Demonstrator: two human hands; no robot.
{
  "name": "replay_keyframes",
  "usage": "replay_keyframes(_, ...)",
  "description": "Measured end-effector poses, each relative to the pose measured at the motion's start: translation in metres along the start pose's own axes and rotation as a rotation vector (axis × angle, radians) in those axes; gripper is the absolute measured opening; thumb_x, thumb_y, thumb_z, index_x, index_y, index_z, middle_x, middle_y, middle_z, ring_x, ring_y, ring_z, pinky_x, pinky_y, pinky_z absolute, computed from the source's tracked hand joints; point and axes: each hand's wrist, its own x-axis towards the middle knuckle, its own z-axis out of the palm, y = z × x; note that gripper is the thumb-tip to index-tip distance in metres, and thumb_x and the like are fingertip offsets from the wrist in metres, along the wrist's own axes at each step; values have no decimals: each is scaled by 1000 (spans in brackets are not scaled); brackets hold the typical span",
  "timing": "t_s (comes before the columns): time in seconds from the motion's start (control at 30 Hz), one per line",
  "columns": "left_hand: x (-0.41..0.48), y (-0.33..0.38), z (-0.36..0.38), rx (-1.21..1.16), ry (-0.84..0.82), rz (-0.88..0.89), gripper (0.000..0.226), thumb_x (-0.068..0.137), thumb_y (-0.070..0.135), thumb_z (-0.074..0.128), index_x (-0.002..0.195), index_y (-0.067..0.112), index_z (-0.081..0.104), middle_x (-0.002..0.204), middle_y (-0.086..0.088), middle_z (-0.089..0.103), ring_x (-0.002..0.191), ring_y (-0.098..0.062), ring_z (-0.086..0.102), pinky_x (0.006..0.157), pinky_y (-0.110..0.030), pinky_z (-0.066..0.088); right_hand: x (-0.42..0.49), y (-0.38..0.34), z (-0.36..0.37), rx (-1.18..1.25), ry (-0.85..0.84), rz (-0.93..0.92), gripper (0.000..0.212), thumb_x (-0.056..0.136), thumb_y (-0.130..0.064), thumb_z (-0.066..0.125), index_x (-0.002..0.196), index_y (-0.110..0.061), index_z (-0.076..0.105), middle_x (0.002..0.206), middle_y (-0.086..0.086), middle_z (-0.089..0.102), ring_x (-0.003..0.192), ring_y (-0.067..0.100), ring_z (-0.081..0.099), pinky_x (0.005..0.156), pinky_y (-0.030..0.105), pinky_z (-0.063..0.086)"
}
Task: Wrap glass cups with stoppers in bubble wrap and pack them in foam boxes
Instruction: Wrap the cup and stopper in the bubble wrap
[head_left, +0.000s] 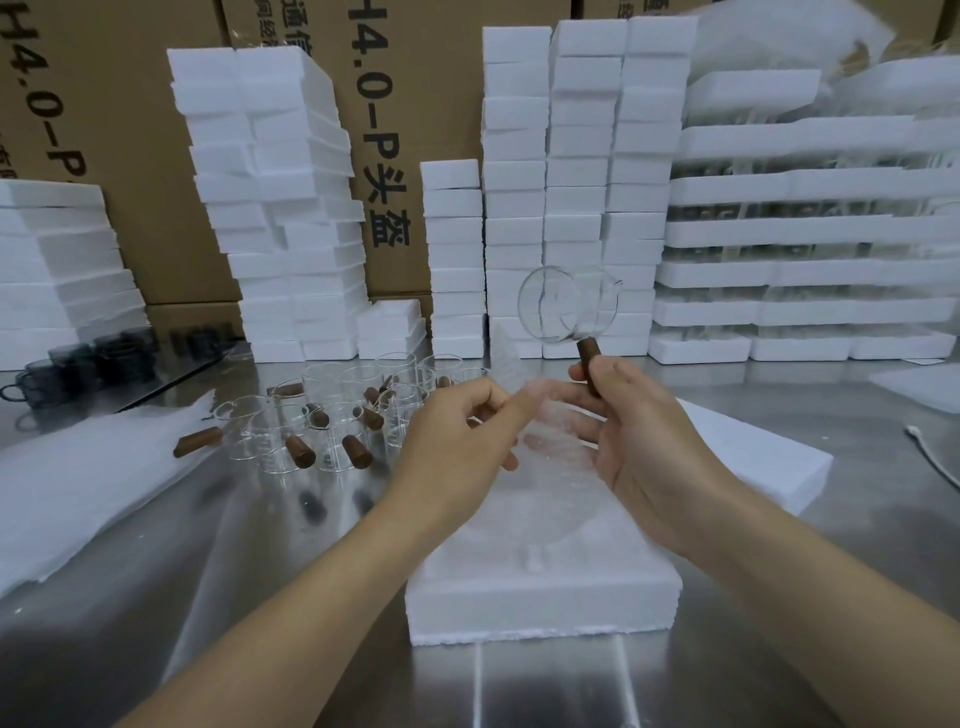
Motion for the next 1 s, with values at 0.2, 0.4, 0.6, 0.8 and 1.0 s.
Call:
replay_keyframes(0.2,-2,0,0,9,23,-34,59,84,63,79,81,6,64,65,3,64,63,-11,70,61,-24,44,-2,1,0,-99,-42,-26,21,114,-29,42,109,-14,56,113,7,80,106,24,76,85,31,58)
replay_keyframes(0.4,4,-2,-4,-45,24,-50,35,101,32,73,80,5,69,68,2,66,63,-10,69,69,-29,45,-3,2,2,-31,-50,-22,22,115,-27,40,108,-12,55,112,13,80,108,25,77,96,44,57)
replay_keyframes(0.6,6,-6,-4,-105,41,-133,20,100,25,75,87,10,77,71,6,71,61,-7,68,57,-22,49,2,-1,-7,-285,27,-168,27,111,-32,51,97,-23,72,105,-9,78,108,12,71,83,33,53)
replay_keyframes(0.8,8,-11,-7,-207,41,-181,12,95,25,81,86,18,83,73,9,74,62,-5,67,58,-17,53,-4,-8,-12,-715,-40,-477,18,104,-42,55,107,-37,72,103,-15,66,100,5,59,81,27,41)
replay_keyframes(1.0,11,-9,-9,-374,115,-254,9,94,19,81,87,21,86,73,6,71,60,-9,65,54,-19,52,-2,-10,-20,-917,161,-561,15,105,-31,59,111,-31,72,102,-11,61,106,10,51,85,25,37)
